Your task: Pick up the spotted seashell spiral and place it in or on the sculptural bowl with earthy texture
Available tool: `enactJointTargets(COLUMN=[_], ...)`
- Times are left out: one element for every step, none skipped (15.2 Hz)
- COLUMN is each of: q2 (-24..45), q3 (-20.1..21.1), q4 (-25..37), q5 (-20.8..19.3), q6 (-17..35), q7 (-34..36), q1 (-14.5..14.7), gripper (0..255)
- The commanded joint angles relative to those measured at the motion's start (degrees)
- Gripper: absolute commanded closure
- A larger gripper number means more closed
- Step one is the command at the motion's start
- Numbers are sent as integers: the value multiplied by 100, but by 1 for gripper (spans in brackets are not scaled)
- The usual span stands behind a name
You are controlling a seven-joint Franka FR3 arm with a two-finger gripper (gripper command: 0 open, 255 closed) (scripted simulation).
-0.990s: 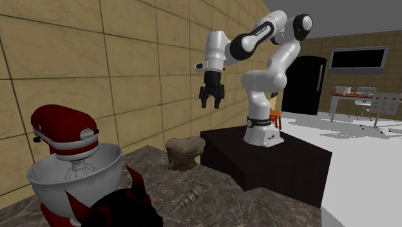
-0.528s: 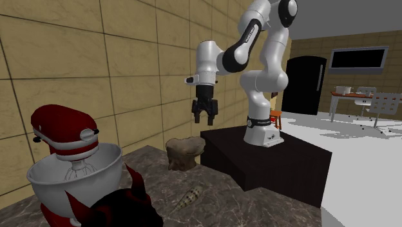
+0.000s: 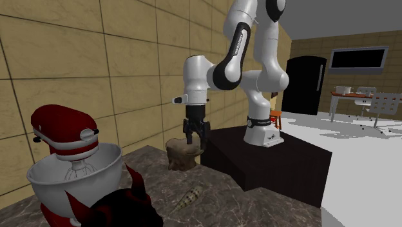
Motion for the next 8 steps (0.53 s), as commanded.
enactJointTargets(q2=[609, 876, 1138, 1395, 1647, 1894, 2138, 2379], q3=[68, 118, 167, 214, 255, 292, 324, 351], q4=[356, 551, 751, 954, 1160, 1371, 1584, 1802], q5=[258, 335, 394, 438, 469, 486, 494, 494], q6=[142, 165, 179, 186, 186, 179, 165, 144], q7=[-114, -130, -135, -129, -115, -92, -62, -26], q1=[101, 125, 144, 160, 177, 194, 212, 232], gripper=[0, 0, 0, 0, 0, 0, 0, 0])
